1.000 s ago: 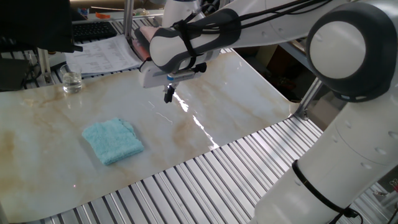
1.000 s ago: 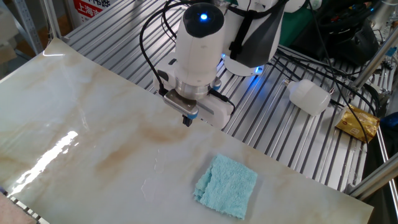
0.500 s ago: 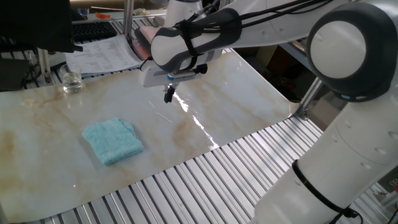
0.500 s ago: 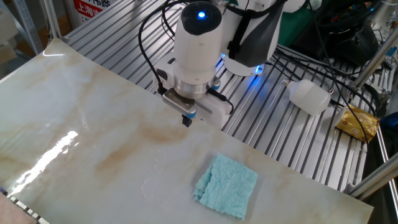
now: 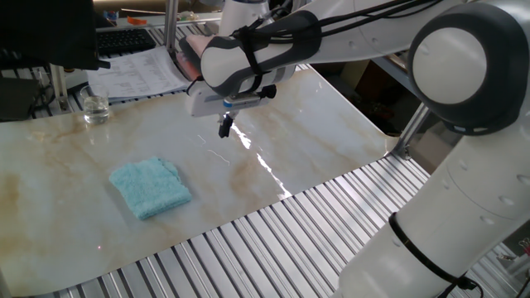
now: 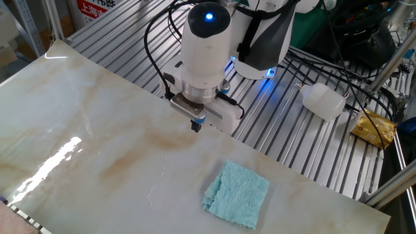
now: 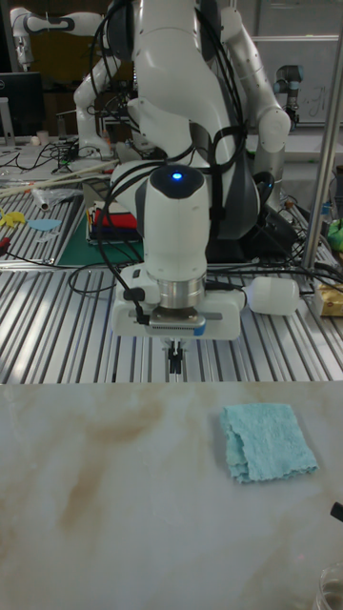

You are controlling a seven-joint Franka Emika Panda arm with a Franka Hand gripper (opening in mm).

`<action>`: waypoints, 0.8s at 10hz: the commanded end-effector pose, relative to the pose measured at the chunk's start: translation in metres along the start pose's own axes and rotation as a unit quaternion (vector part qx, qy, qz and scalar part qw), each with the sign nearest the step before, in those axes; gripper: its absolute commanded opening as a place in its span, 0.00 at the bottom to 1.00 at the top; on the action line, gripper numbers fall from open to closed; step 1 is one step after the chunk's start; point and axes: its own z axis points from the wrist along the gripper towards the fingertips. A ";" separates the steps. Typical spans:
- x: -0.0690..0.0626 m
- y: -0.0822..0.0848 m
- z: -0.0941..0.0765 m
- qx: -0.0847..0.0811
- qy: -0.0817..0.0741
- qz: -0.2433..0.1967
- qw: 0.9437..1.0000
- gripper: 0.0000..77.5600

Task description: Clean the tabletop with a sponge

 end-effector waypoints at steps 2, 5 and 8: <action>-0.001 0.000 -0.001 -0.004 0.002 -0.022 1.000 0.00; -0.001 0.000 -0.001 -0.013 0.001 -0.040 0.999 0.00; -0.001 0.000 -0.001 -0.017 0.017 -0.091 0.996 0.00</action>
